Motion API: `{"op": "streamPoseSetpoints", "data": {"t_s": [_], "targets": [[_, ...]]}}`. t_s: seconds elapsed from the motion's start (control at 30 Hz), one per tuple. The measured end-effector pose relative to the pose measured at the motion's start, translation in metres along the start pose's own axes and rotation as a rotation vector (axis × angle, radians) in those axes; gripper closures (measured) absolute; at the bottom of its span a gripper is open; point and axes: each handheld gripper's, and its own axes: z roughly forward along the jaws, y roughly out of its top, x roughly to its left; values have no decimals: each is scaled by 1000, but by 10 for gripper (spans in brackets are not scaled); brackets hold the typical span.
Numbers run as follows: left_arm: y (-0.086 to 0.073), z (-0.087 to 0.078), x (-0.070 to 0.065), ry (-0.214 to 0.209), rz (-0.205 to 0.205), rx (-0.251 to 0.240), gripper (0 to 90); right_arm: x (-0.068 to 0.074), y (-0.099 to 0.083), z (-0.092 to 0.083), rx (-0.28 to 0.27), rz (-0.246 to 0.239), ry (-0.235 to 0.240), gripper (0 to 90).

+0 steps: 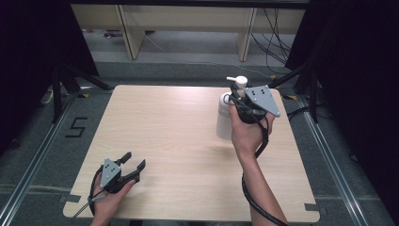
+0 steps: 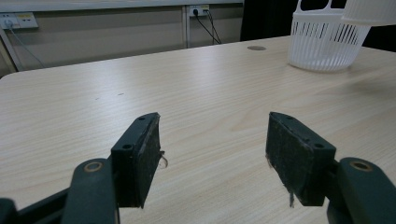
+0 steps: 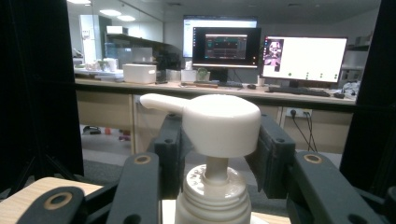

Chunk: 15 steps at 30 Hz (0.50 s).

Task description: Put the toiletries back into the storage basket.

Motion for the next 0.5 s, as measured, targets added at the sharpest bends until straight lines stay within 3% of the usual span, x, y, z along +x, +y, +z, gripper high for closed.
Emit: {"op": "streamPoseSetpoints", "data": {"t_s": [0.43,0.5], "targets": [[1,-1,0,5,6,15,350,-8,5,-1,-6,-11,-13,600],[1,-1,0,5,6,15,350,-8,5,-1,-5,5,-15,600]]}}
